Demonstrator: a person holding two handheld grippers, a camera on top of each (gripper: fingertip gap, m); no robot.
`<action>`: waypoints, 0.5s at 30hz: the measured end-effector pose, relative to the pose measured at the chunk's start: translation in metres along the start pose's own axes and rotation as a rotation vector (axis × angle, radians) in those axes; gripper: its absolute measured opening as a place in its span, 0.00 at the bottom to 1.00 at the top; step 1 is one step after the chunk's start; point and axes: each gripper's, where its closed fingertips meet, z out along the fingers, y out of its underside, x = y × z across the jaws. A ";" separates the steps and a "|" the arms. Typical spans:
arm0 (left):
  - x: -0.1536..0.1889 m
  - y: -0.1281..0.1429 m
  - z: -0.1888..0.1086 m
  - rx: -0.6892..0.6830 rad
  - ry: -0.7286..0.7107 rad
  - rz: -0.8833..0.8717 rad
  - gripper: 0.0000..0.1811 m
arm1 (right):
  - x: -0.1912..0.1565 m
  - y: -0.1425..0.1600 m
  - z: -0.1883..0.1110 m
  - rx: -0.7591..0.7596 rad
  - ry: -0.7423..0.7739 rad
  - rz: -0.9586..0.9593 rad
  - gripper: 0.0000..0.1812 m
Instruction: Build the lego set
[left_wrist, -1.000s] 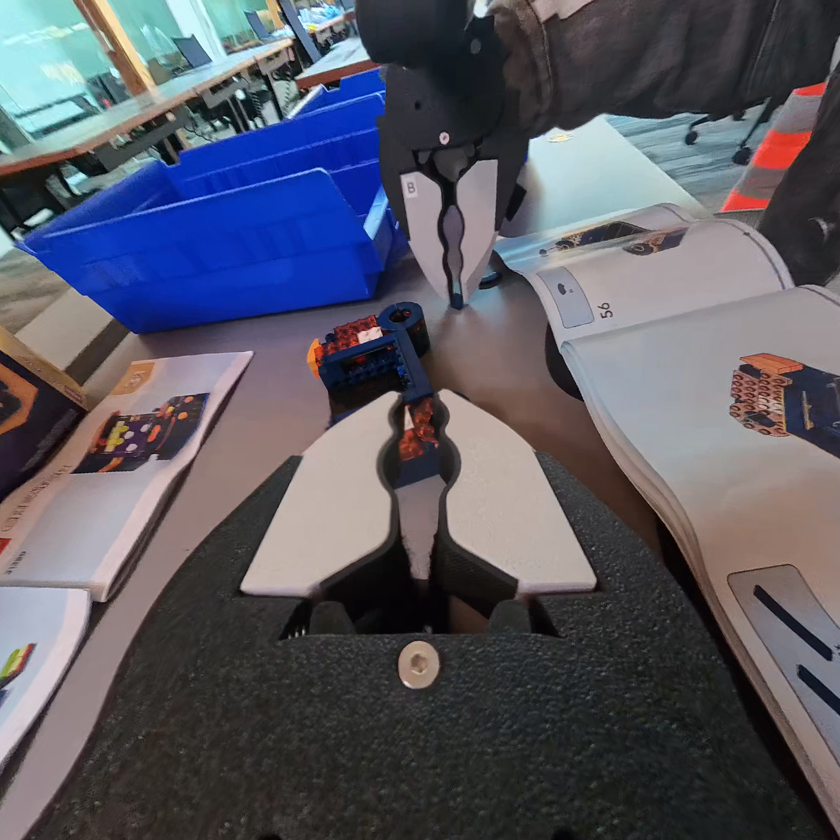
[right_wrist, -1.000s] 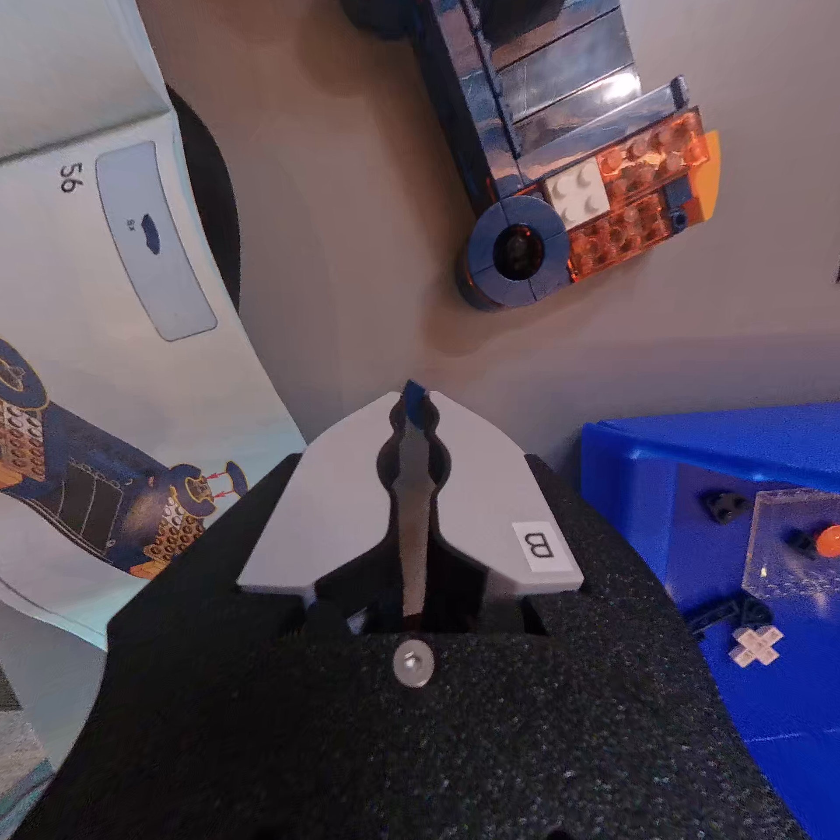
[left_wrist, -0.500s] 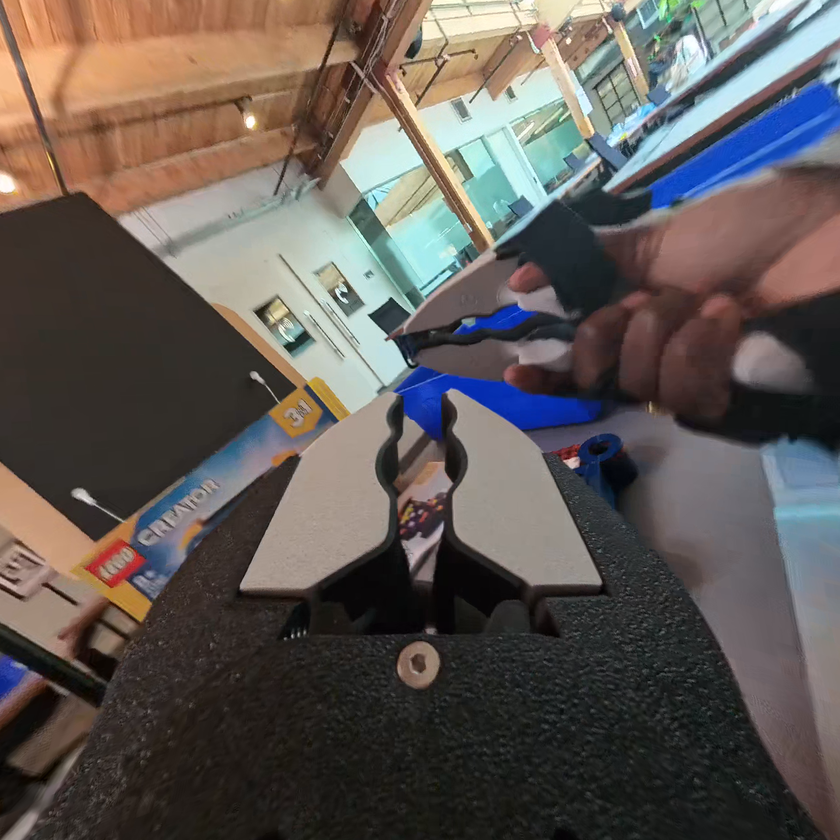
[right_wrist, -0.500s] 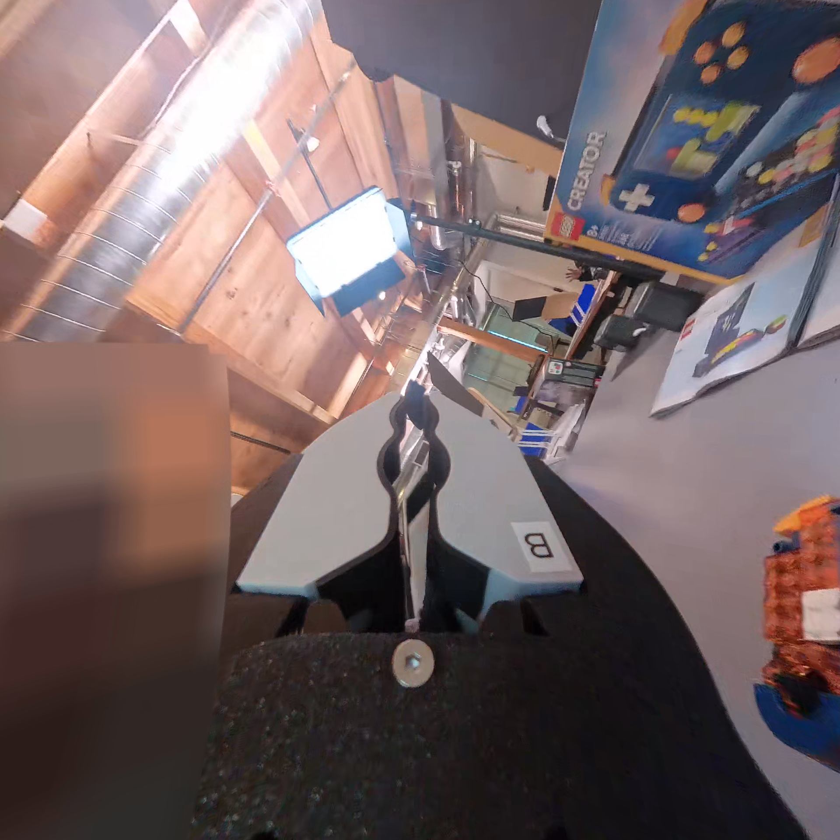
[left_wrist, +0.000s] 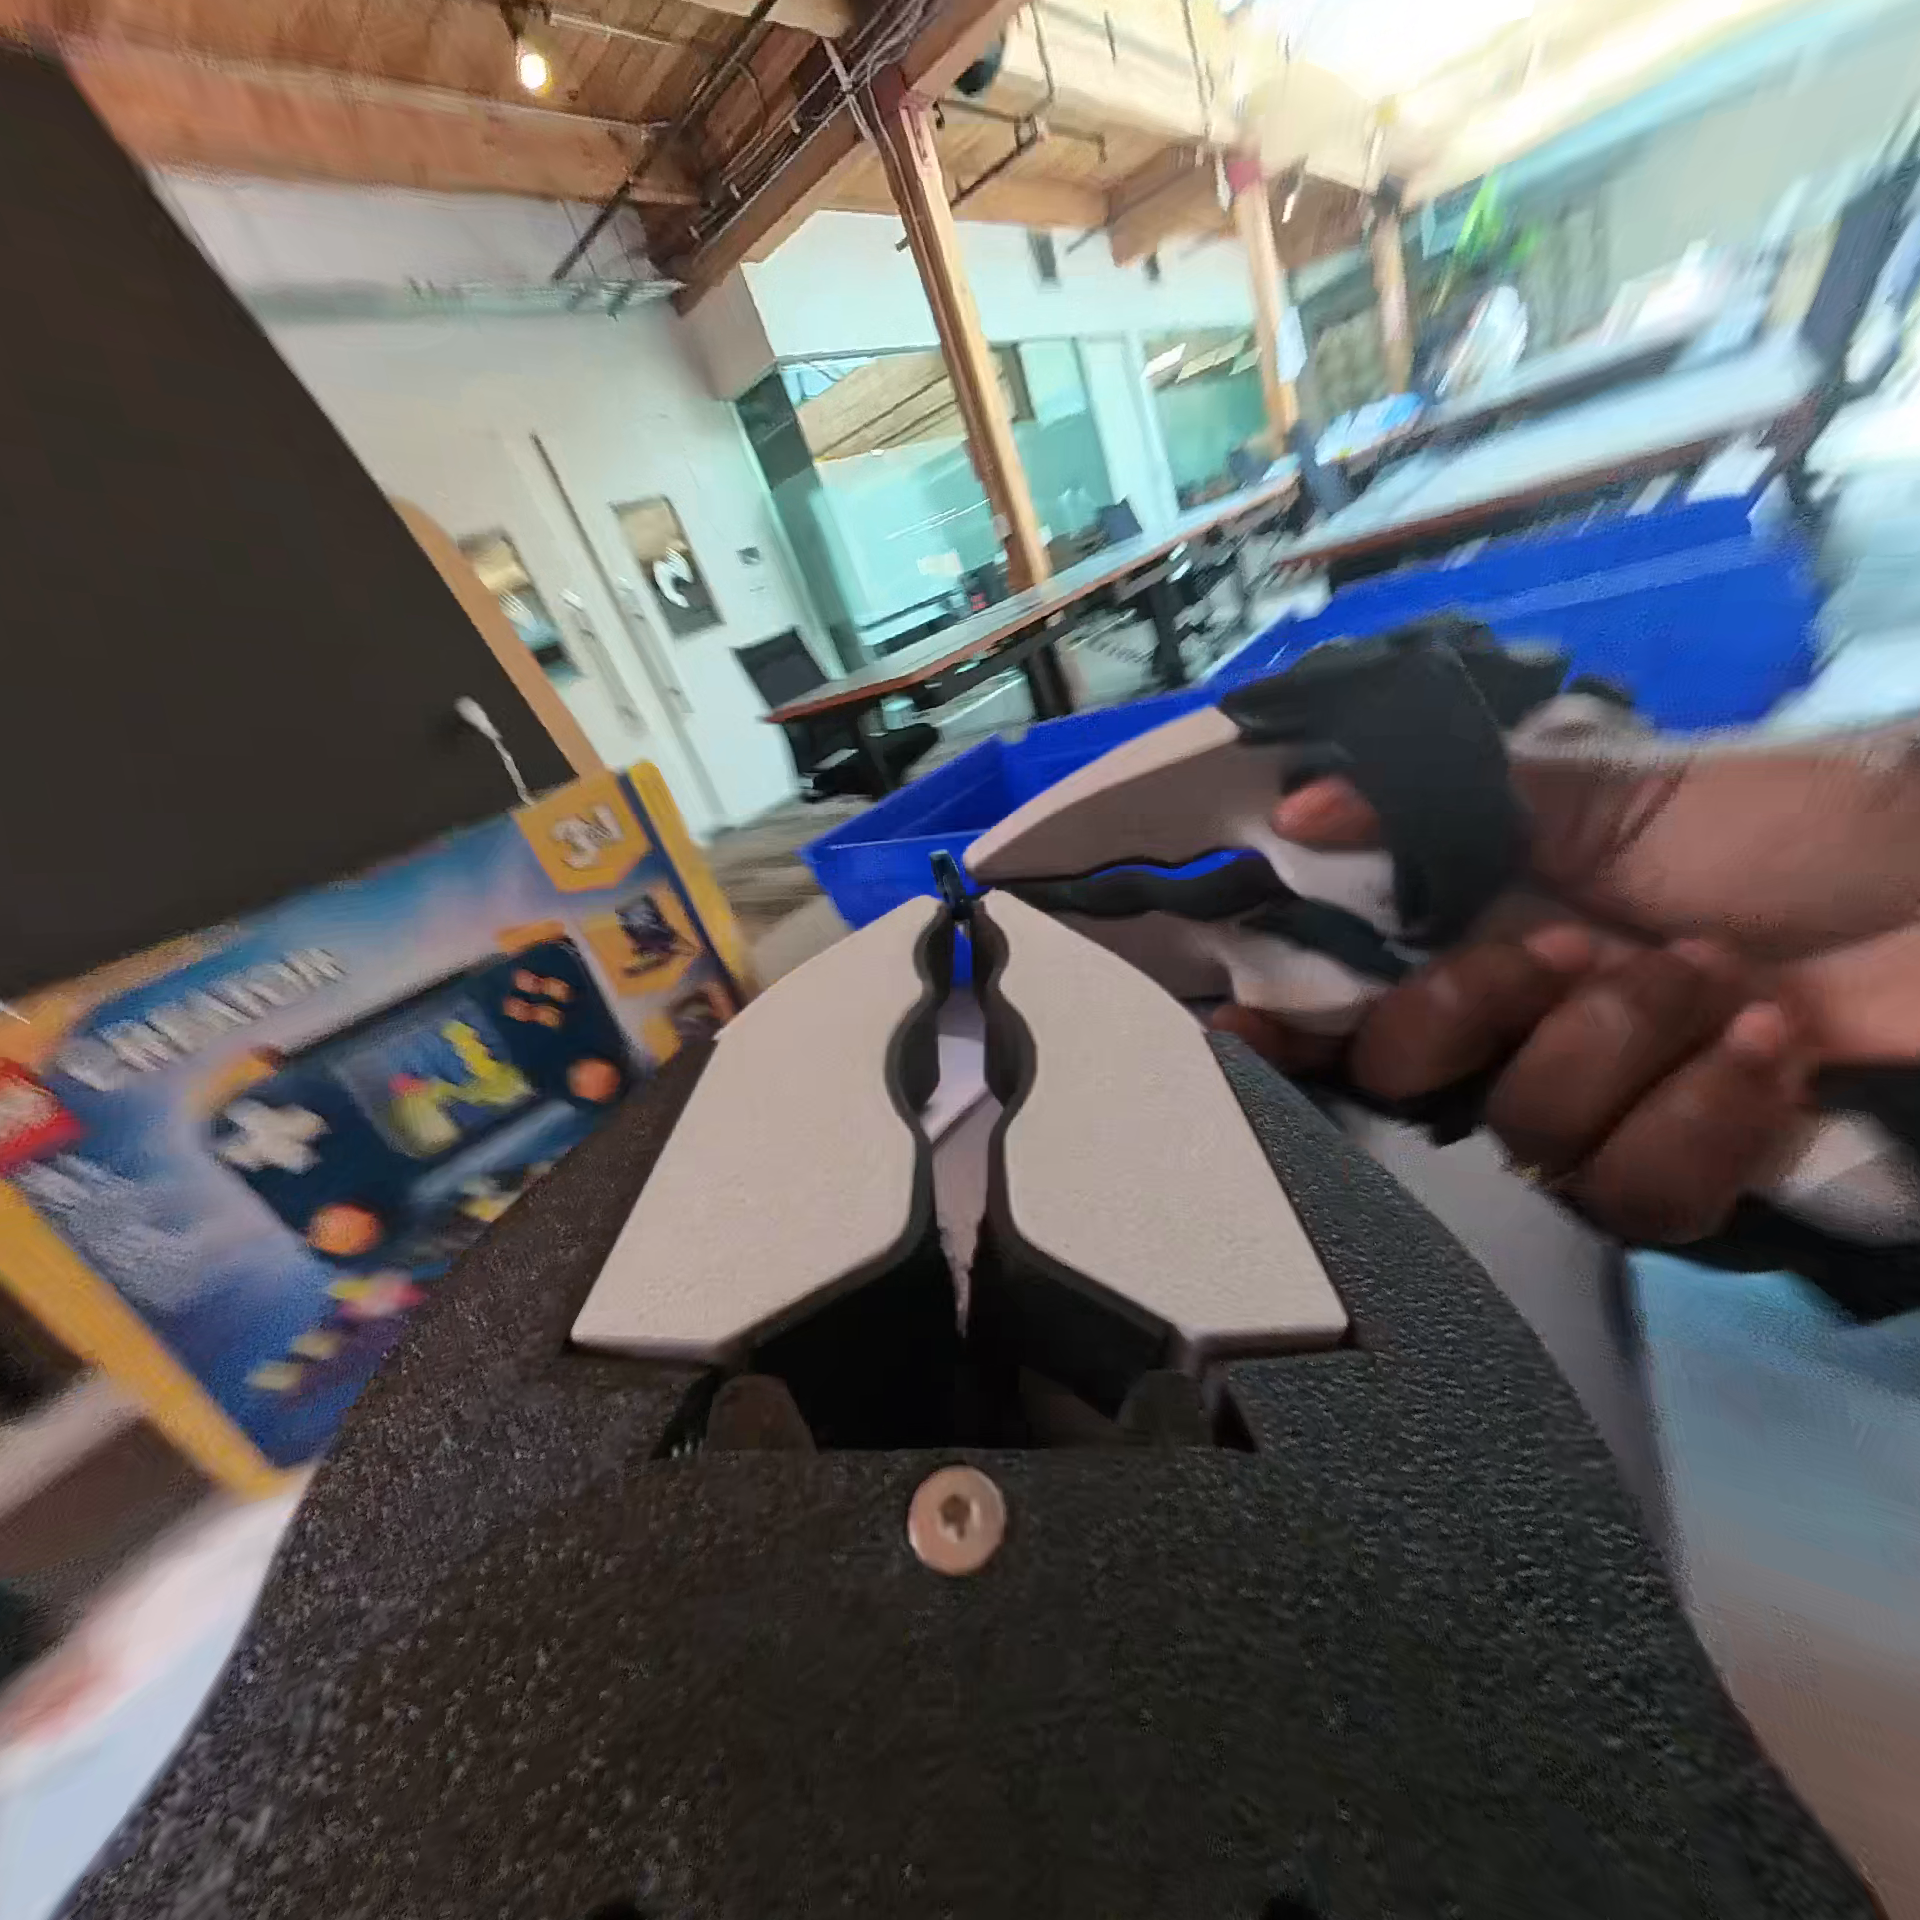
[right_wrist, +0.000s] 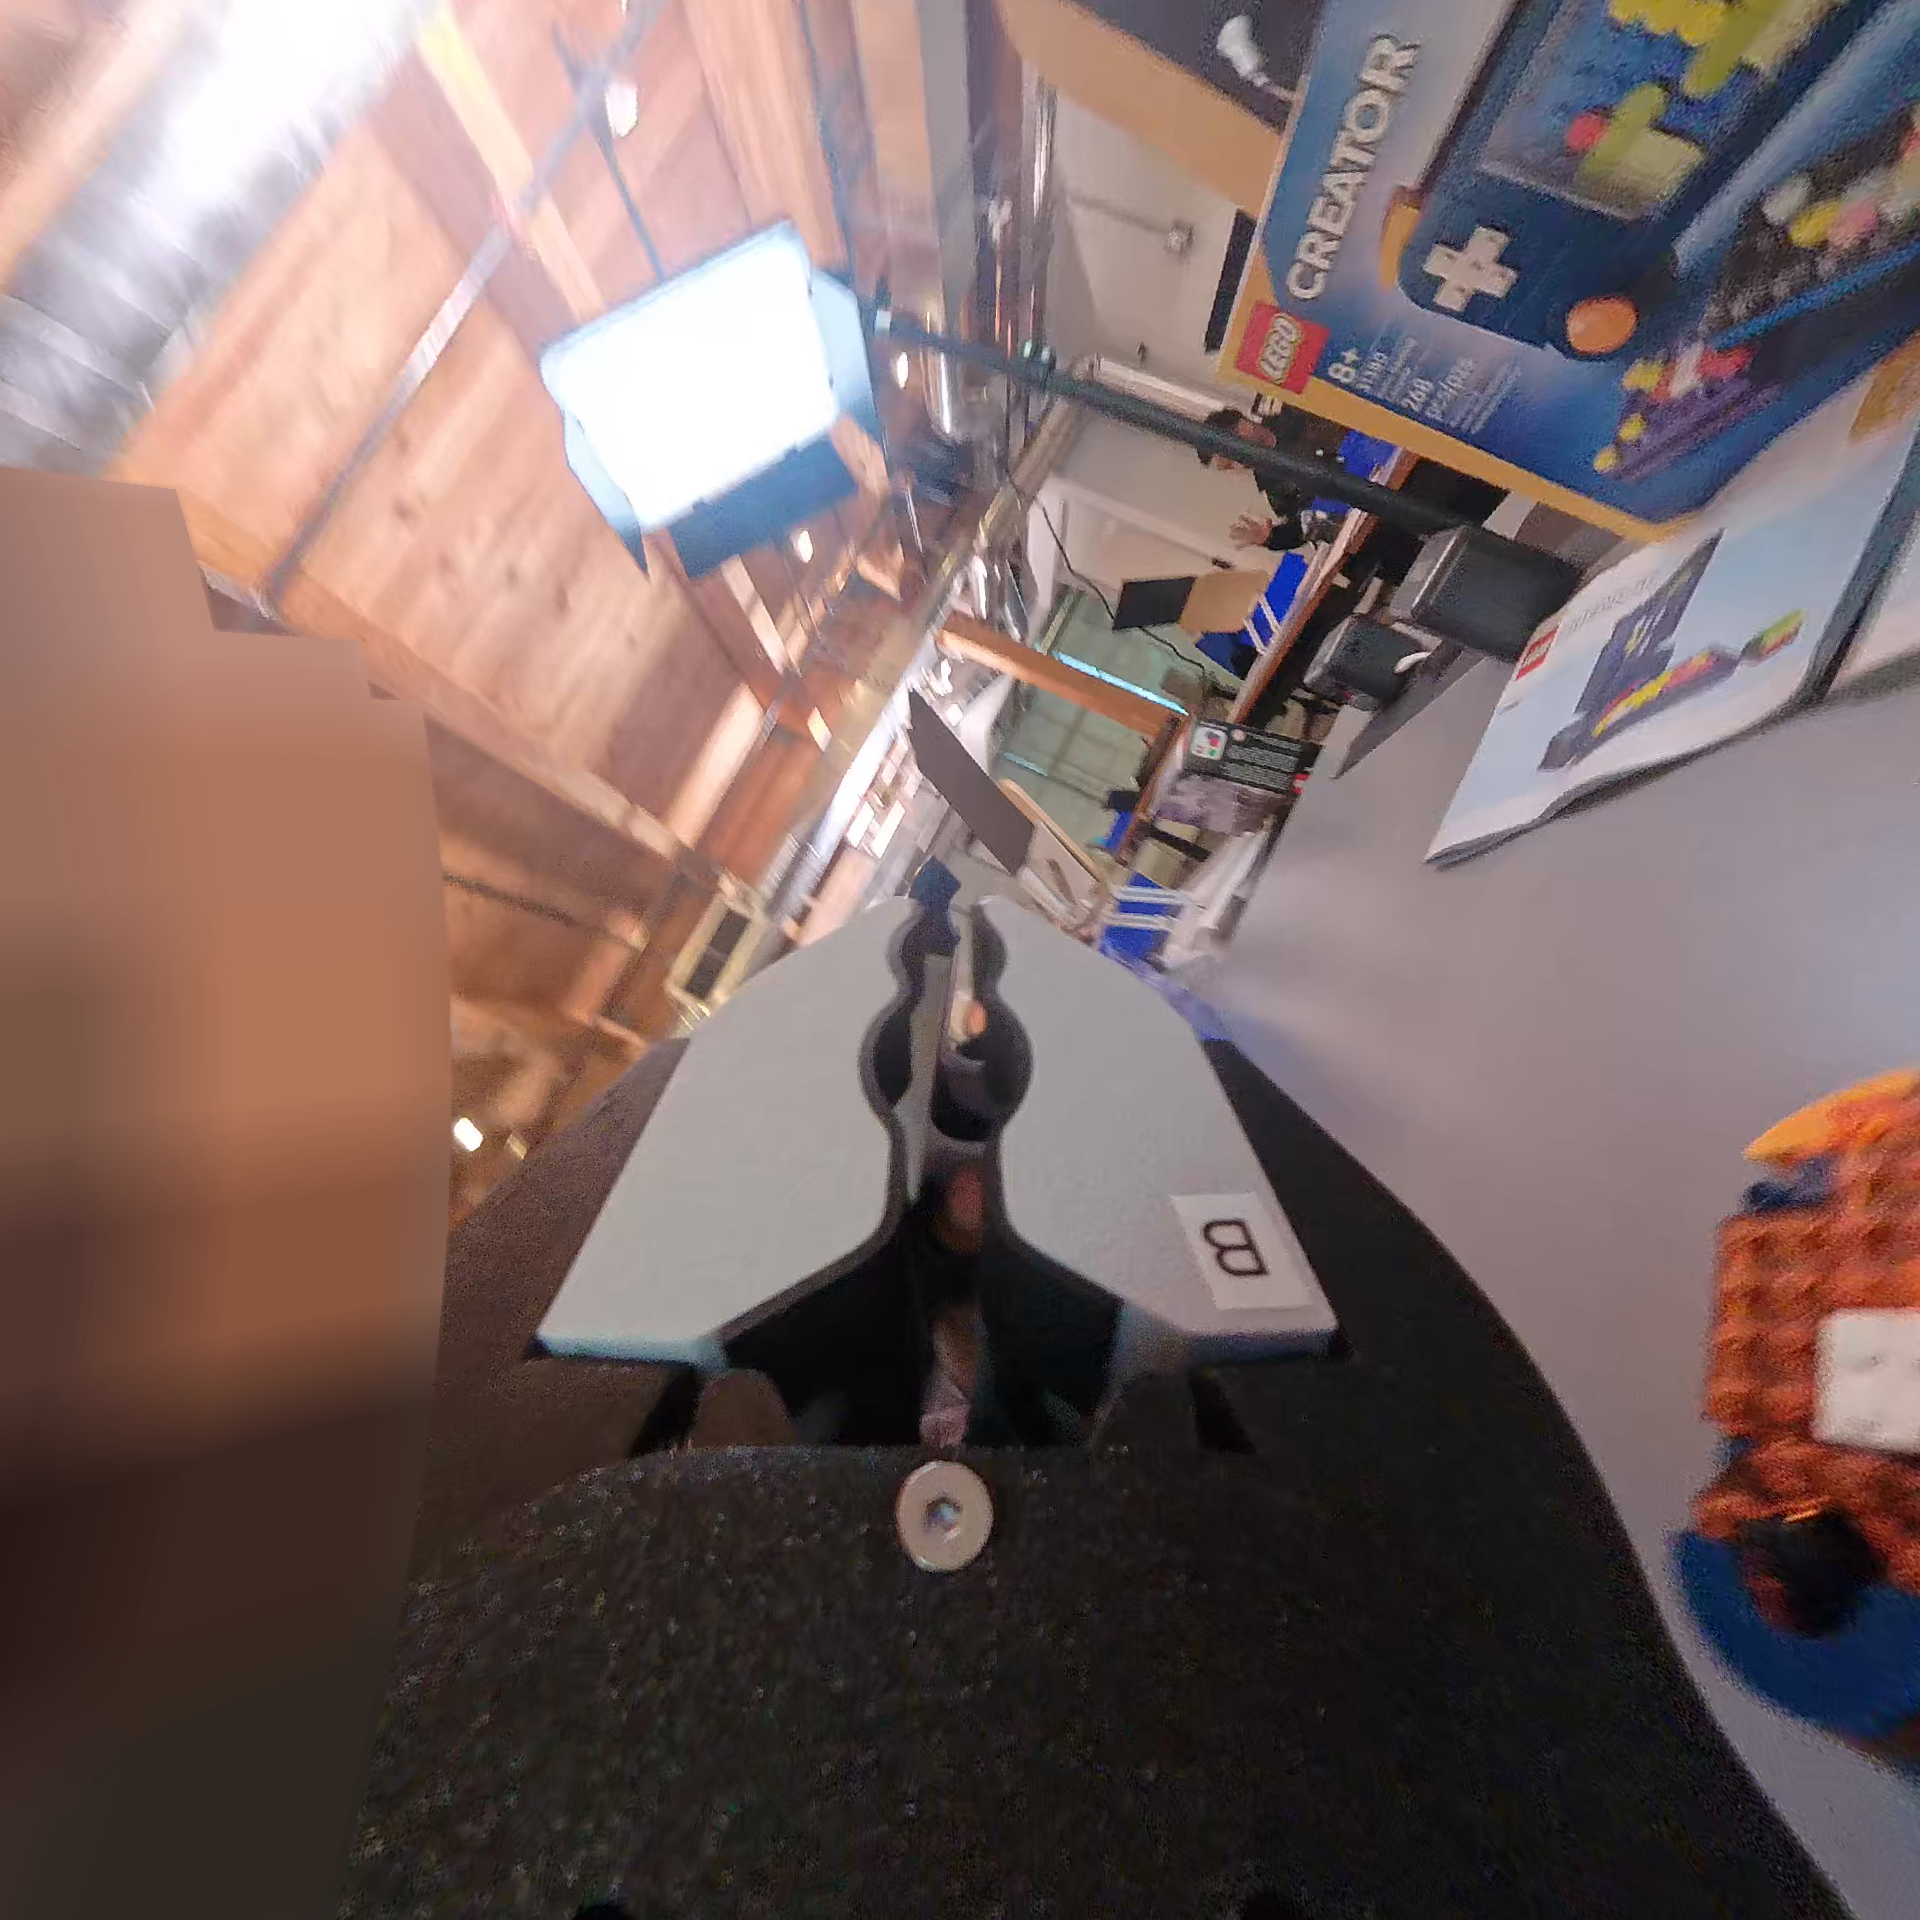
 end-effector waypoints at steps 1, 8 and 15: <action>-0.003 0.000 0.000 0.006 0.049 -0.164 0.02 | -0.002 -0.002 -0.001 -0.055 -0.005 -0.112 0.08; -0.006 0.021 -0.006 -0.048 0.434 -1.139 0.02 | 0.017 -0.008 -0.013 -0.894 0.102 -1.685 0.11; 0.012 0.028 -0.005 -0.134 0.505 -1.139 0.02 | 0.035 0.009 -0.013 -1.226 0.020 -1.948 0.05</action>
